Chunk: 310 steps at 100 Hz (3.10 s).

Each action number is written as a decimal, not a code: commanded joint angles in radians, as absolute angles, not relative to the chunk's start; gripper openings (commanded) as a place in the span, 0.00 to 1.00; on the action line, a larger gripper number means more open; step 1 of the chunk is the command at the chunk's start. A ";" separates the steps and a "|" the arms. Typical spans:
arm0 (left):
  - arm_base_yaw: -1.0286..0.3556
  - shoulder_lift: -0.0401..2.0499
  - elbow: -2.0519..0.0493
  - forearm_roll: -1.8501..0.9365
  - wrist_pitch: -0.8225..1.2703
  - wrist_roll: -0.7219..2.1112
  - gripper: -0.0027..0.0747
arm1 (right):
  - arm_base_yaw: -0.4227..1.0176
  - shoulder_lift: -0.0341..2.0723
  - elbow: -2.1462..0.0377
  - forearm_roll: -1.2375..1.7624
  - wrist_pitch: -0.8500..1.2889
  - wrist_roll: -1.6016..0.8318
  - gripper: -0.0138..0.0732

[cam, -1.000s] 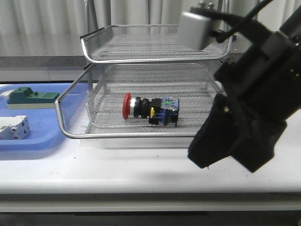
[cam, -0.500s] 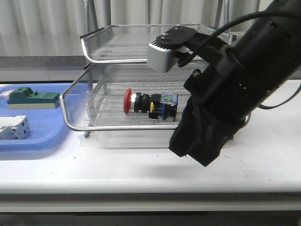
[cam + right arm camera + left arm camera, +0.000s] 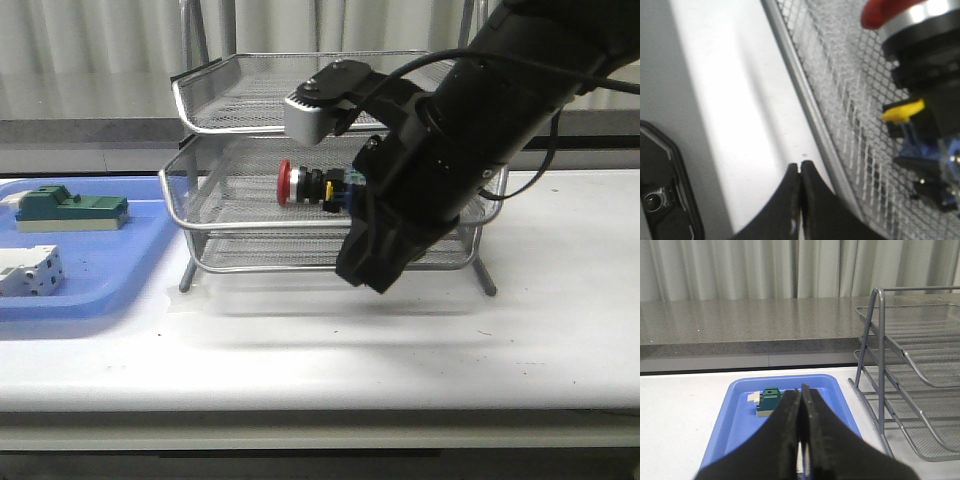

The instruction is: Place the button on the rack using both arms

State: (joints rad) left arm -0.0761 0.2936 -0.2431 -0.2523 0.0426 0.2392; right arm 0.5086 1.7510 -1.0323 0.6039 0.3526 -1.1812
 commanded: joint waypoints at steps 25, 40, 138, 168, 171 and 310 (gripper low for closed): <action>-0.077 0.299 -0.269 -0.261 -0.035 0.229 0.01 | 0.445 1.719 -1.106 0.610 0.331 -1.186 0.08; -0.077 0.299 -0.269 -0.261 -0.035 0.229 0.01 | 0.448 1.716 -1.106 0.673 0.458 -1.186 0.08; -0.077 0.299 -0.269 -0.261 -0.035 0.229 0.01 | 0.447 1.075 -0.982 -0.166 0.645 -0.030 0.09; -0.077 0.299 -0.269 -0.261 -0.035 0.229 0.01 | 0.446 0.787 -0.792 -0.282 0.651 0.167 0.09; -0.077 0.299 -0.269 -0.261 -0.035 0.229 0.01 | 0.446 0.760 -0.777 -0.282 0.653 0.170 0.09; -0.077 0.299 -0.269 -0.261 -0.035 0.229 0.01 | 0.351 0.338 -0.505 -0.260 0.483 0.176 0.09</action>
State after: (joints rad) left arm -0.0761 0.2936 -0.2431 -0.2523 0.0426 0.2392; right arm 0.3997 0.3858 -0.5377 -0.2635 0.6246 0.1787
